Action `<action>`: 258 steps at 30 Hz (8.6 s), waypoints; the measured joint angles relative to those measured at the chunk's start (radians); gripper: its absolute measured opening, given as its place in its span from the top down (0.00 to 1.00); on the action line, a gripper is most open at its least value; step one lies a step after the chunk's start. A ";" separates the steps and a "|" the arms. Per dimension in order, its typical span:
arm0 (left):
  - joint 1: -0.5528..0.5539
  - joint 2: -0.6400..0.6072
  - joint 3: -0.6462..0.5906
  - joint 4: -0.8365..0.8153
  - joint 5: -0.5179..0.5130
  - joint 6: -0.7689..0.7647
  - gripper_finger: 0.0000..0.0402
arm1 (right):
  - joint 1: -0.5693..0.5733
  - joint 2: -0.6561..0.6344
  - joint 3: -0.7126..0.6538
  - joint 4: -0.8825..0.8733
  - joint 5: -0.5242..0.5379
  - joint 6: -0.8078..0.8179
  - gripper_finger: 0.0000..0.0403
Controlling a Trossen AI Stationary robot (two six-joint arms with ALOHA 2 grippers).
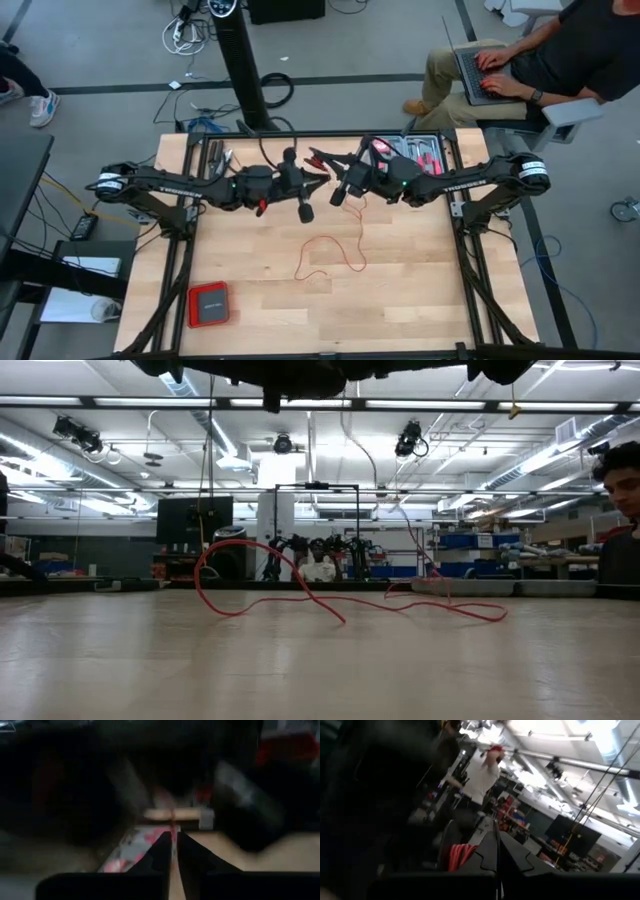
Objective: Coil cords
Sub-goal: Coil the red cable wire onto the black spool
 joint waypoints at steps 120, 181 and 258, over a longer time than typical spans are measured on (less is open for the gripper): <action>0.038 -0.017 -0.051 -0.103 0.086 -0.208 1.00 | 0.085 -0.161 -0.001 -0.656 0.149 0.019 1.00; 0.011 0.058 0.006 -0.065 0.134 -0.197 0.80 | -0.049 -0.052 0.000 -0.099 0.018 0.033 1.00; 0.026 0.112 0.333 -0.383 0.007 -0.175 0.81 | -0.023 -0.102 -0.016 -0.031 0.045 0.095 1.00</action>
